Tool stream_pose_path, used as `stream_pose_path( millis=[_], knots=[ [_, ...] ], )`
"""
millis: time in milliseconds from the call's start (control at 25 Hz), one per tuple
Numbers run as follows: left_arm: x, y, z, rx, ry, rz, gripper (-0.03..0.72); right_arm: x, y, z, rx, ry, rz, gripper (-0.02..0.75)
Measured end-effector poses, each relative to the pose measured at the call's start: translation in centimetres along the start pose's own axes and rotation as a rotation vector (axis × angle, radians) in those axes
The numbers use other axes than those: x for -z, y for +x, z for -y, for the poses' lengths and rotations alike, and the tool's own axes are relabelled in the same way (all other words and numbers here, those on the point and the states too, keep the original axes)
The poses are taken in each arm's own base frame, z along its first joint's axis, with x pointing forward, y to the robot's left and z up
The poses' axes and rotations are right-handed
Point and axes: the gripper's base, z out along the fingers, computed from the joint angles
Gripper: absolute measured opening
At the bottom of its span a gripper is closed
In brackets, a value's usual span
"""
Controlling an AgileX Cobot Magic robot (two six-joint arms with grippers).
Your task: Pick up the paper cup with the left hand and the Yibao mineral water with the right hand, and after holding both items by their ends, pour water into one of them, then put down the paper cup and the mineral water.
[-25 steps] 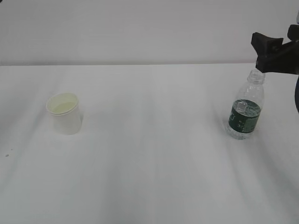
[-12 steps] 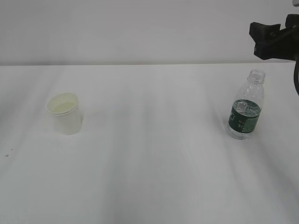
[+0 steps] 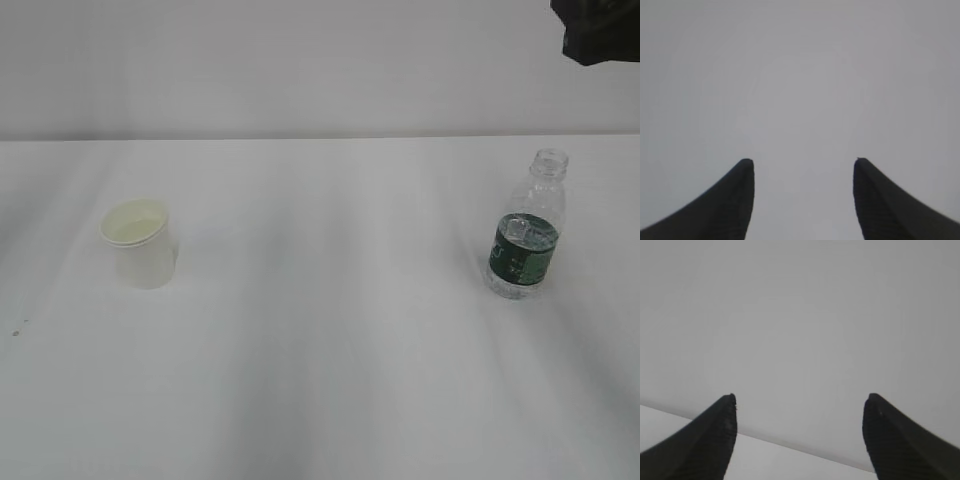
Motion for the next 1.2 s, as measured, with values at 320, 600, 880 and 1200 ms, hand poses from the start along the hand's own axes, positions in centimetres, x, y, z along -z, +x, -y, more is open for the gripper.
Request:
stream_pose_path(
  millis=[320,600,880,1200],
  knots=[
    [-0.1,-0.4,0.0,0.055,-0.004,0.006,0.449,0.6,-0.6,0.1,0.011,-0.002,-0.007,0.592],
    [-0.6,-1.0,0.2,-0.073,0.001,-0.062,0.449,1.5,-1.4,0.3,0.065,-0.006,-0.018,0.592],
    [-0.7,-1.1,0.2,-0.12,-0.001,-0.089,0.449,1.8,-1.5,0.3,0.071,-0.008,-0.024,0.592],
    [-0.7,-0.9,0.3,-0.146,0.007,-0.109,0.448,1.8,-1.5,0.3,0.073,-0.009,-0.028,0.592]
  ],
)
